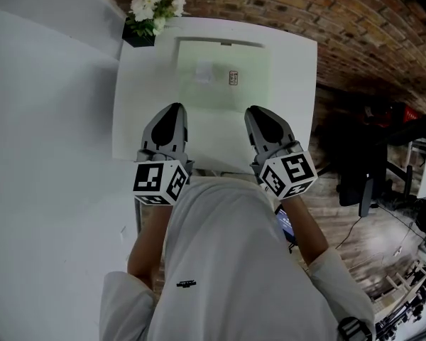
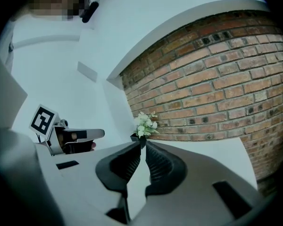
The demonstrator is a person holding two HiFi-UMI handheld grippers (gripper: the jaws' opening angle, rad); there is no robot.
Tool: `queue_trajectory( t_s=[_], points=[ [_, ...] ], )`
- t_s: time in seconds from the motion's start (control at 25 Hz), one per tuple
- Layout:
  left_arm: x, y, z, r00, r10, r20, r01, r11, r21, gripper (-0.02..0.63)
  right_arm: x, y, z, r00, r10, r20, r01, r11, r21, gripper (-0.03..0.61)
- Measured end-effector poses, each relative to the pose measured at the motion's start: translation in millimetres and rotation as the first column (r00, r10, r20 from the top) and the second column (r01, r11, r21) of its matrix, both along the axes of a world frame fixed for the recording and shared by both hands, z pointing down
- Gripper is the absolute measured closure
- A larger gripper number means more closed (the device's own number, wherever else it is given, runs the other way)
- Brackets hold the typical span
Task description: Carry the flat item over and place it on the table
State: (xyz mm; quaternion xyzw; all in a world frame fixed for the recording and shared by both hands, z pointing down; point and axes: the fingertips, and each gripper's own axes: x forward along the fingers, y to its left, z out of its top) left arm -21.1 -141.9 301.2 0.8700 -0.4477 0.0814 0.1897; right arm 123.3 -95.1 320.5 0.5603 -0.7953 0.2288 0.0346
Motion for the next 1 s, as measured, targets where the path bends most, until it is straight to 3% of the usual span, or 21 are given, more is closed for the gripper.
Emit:
queue_trajectory(
  t_s=[0.32, 0.56, 1.0],
  points=[
    [4, 23, -35, 0.999, 0.044, -0.005, -0.044, 0.998, 0.049, 0.578, -13, 18, -30, 0.999, -0.04, -0.009, 0.04, 0.998, 0.049, 0.52],
    [11, 43, -51, 0.997, 0.057, -0.056, -0.053, 0.996, 0.066, 0.58, -18, 26, -48, 0.999, -0.026, -0.026, 0.028, 0.994, 0.103, 0.52],
    [26, 79, -59, 0.99, 0.136, -0.033, -0.132, 0.984, 0.117, 0.58, -51, 57, -69, 0.996, -0.049, -0.073, 0.06, 0.985, 0.164, 0.52]
  ],
)
